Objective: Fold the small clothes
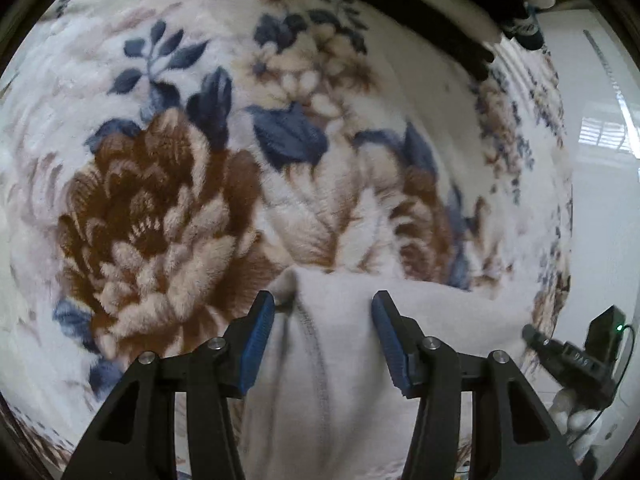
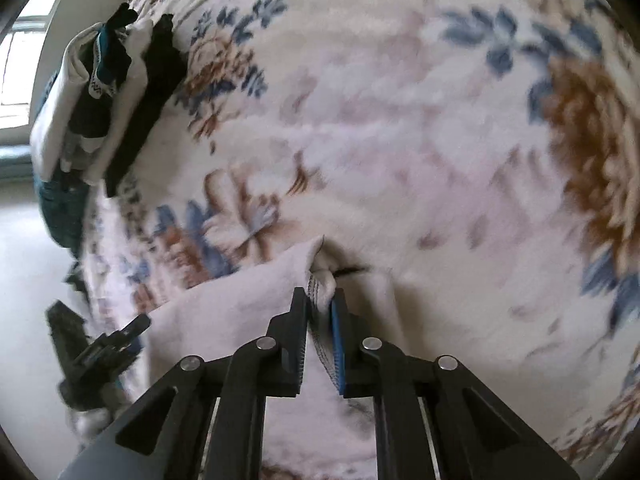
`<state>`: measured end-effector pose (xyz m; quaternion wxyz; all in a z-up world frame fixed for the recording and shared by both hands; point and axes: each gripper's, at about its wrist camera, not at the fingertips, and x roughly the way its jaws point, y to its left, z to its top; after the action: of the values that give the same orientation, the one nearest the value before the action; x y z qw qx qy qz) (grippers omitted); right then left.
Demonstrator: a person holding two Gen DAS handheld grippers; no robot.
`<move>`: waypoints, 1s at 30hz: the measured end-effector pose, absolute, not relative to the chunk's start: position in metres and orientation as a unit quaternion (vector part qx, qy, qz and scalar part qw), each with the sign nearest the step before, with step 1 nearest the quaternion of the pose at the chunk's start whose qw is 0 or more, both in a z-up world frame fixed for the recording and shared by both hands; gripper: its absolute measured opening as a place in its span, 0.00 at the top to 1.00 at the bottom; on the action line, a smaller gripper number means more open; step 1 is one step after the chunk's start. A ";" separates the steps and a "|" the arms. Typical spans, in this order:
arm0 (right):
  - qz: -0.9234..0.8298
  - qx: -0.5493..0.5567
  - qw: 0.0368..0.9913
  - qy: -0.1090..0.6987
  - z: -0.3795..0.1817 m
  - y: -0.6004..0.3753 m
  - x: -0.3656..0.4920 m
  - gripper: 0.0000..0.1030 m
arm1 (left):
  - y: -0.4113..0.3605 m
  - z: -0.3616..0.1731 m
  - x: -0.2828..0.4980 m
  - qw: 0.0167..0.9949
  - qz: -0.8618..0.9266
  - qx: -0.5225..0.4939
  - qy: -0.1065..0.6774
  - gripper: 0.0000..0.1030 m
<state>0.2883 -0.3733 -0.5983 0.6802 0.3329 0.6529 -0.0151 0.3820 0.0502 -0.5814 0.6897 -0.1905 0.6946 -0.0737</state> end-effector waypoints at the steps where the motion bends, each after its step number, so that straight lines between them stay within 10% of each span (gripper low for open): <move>1: -0.021 0.324 0.683 0.654 -0.598 -0.375 0.289 0.90 | 0.054 -0.587 0.380 0.687 -0.072 -0.194 0.697 0.51; 6: -0.047 0.303 0.668 0.678 -0.614 -0.377 0.298 0.89 | 0.067 -0.584 0.372 0.680 -0.067 -0.224 0.694 0.51; 14: -0.034 0.285 0.714 0.638 -0.556 -0.368 0.284 0.61 | 0.057 -0.509 0.337 0.736 -0.084 -0.184 0.647 0.52; 30: 0.011 0.325 0.655 0.682 -0.607 -0.366 0.245 0.57 | 0.090 -0.566 0.305 0.689 -0.074 -0.245 0.678 0.50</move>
<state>0.2449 -0.3665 -0.6067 0.6555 0.3247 0.6818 0.0108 0.3045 0.0900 -0.5659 0.6889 -0.2453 0.6780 -0.0745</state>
